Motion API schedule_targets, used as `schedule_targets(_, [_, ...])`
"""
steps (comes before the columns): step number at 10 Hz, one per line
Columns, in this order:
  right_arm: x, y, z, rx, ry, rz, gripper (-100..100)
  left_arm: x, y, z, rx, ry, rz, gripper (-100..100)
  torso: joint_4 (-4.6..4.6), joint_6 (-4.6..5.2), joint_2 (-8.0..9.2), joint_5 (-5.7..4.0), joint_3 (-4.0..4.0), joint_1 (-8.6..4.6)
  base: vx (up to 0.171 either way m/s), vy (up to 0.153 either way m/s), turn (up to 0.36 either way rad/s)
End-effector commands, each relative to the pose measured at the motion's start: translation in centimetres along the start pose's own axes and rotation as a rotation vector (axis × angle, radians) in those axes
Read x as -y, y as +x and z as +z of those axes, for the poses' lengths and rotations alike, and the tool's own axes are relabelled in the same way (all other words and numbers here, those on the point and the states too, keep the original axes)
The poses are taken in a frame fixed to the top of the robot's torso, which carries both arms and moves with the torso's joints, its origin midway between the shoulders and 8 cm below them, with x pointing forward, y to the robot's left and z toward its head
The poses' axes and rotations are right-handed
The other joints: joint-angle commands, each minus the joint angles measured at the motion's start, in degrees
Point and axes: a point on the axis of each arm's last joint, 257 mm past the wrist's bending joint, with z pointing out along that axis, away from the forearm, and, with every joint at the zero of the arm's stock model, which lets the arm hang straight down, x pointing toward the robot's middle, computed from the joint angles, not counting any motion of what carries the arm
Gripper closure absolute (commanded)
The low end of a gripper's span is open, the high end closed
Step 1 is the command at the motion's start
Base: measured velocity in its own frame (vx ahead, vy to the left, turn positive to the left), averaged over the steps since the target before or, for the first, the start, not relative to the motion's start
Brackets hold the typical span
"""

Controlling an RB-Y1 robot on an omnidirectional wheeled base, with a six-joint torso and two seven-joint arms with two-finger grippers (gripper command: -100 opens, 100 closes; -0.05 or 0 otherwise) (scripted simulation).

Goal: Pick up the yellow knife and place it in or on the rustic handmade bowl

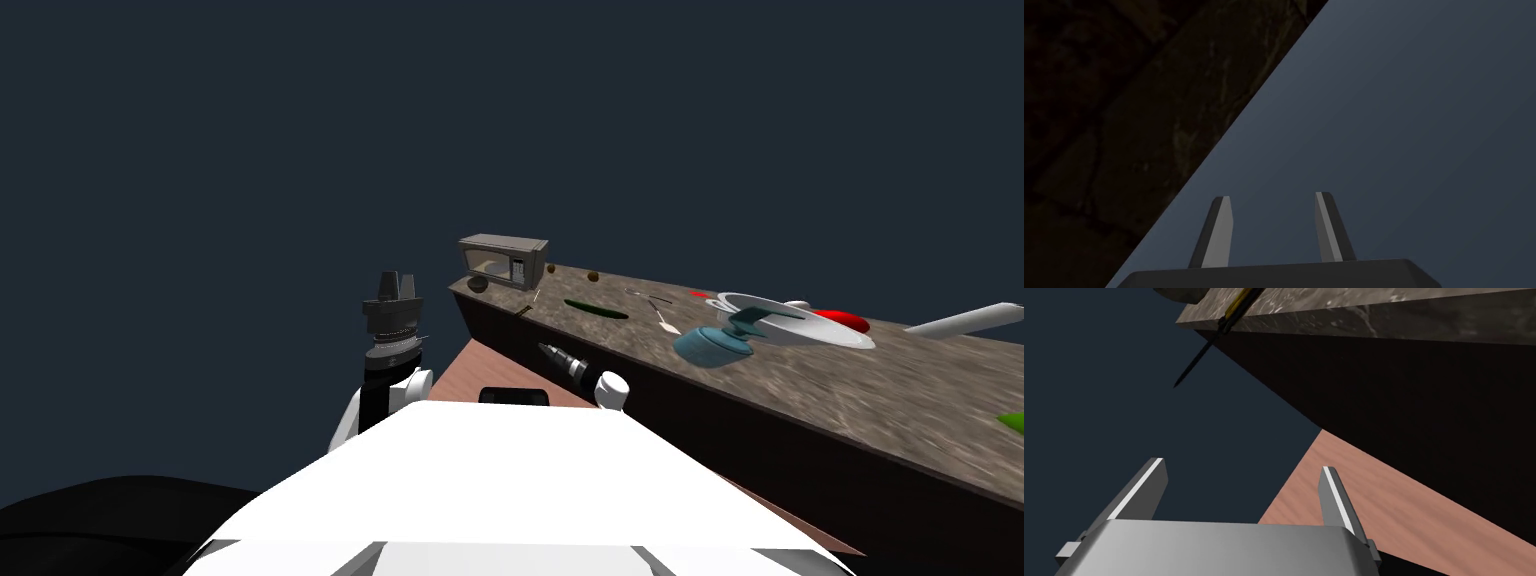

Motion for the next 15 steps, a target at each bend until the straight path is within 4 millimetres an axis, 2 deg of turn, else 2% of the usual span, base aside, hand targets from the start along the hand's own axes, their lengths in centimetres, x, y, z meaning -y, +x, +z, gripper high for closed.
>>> schedule_targets(1, [-0.1,0.0,-0.3,-0.007,0.015,0.052,-100,0.0,0.0,0.0,0.0,0.0,0.0,0,0.0,0.0,0.0,0.0,0.0,0.0,0.112,0.058,0.011])
schedule_targets(3, [-0.6,-0.1,-1.3,-0.026,0.048,0.207,-100,0.0,0.0,0.0,0.0,0.0,0.0,0,0.02,0.0,0.09,0.0,0.05,0.01,0.134,0.106,0.034])
schedule_targets(4, [-0.5,0.0,-1.3,-0.032,0.053,0.215,-100,0.0,0.0,0.0,0.0,0.0,0.0,0,0.0,0.0,0.0,0.03,0.0,0.17,0.166,0.094,0.0])
schedule_targets(7, [-0.4,0.0,-2.2,-0.084,0.122,0.434,-100,0.0,0.0,0.0,0.0,0.0,0.0,0,-0.01,0.0,-0.02,0.0,-0.01,0.05,0.162,0.086,0.03])
schedule_targets(9, [0.5,0.0,-2.1,-0.13,0.183,0.563,-100,0.0,0.0,0.0,0.0,0.0,0.0,0,-0.04,0.0,-0.16,0.03,-0.1,0.13,0.171,0.106,0.023])
schedule_targets(12, [2.8,-0.3,-0.6,-0.184,0.267,0.692,-100,0.0,0.0,0.0,0.0,0.0,0.0,0,0.01,0.0,0.11,0.01,0.05,0.02,0.104,0.062,0.008])
schedule_targets(13, [2.4,-0.3,-0.8,-0.174,0.251,0.67,-100,0.0,0.0,0.0,0.0,0.0,0.0,0,0.04,0.0,0.27,-0.01,0.14,-0.1,0.023,0.012,0.001])
schedule_targets(14, [2.5,-0.3,-0.8,-0.175,0.255,0.674,0,0.0,0.0,0.0,0.0,0.0,0.0,0,0.08,0.01,0.43,-0.03,0.23,-0.21,0.006,0.004,0.0])
schedule_targets(15, [2.5,-0.3,-0.8,-0.175,0.255,0.674,-100,0.0,0.0,0.0,0.0,0.0,0.0,0,0.1,0.01,0.52,-0.04,0.28,-0.26,0.0,0.0,0.0])
